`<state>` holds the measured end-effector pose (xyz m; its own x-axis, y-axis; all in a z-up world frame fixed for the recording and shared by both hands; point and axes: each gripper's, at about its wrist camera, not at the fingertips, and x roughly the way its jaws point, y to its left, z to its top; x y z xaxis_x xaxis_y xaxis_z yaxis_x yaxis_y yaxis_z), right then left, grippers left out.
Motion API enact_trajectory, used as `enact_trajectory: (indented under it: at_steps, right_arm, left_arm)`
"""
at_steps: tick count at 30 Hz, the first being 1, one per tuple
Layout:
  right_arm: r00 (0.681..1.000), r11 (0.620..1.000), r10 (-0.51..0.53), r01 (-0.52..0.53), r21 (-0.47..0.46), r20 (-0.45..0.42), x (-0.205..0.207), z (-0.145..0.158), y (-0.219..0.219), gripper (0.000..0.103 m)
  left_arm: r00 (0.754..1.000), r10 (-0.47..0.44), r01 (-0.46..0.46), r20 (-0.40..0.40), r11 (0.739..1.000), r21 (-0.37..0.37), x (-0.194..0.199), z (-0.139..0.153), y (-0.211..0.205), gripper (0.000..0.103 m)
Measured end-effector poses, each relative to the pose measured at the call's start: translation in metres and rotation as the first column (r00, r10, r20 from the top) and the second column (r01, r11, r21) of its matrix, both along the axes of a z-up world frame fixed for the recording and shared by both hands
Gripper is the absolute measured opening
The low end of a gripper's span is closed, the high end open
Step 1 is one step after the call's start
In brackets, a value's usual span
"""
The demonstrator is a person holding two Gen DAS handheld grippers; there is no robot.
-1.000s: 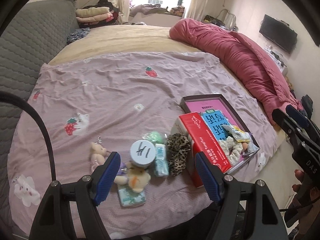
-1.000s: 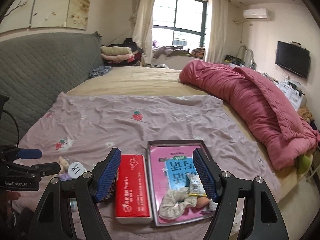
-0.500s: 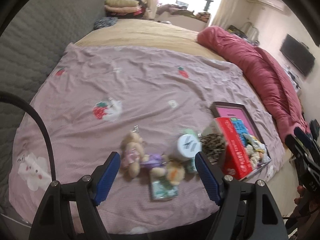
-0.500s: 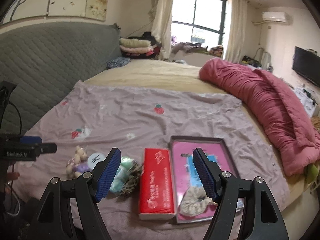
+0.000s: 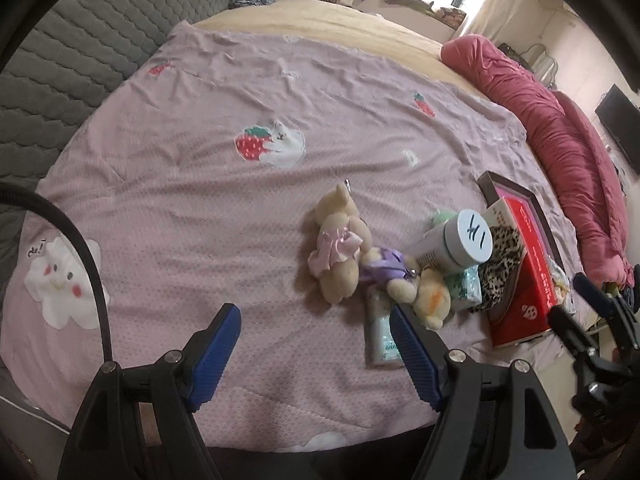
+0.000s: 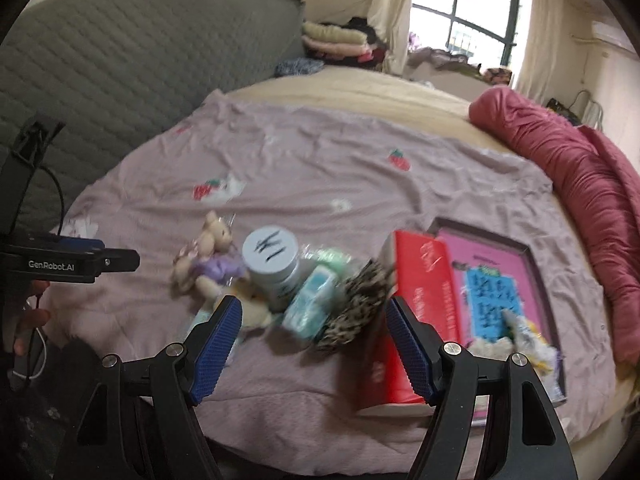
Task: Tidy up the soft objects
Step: 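Grasp the plush bear with the left tool while the right tool grasps the green-white tissue pack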
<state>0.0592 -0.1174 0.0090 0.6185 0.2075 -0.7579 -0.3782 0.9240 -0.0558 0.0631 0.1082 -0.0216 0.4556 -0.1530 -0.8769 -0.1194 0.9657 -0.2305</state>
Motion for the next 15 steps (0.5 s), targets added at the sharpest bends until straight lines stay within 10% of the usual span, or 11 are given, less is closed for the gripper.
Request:
enact_trajectory:
  at_steps: [15]
  right_arm:
    - [0.994,0.999,-0.021,0.018,-0.028,-0.109,0.028,-0.059,0.017,0.075]
  left_arm:
    - [0.997,-0.016,0.013,-0.080,0.999,-0.032,0.023,-0.036,-0.009,0.077]
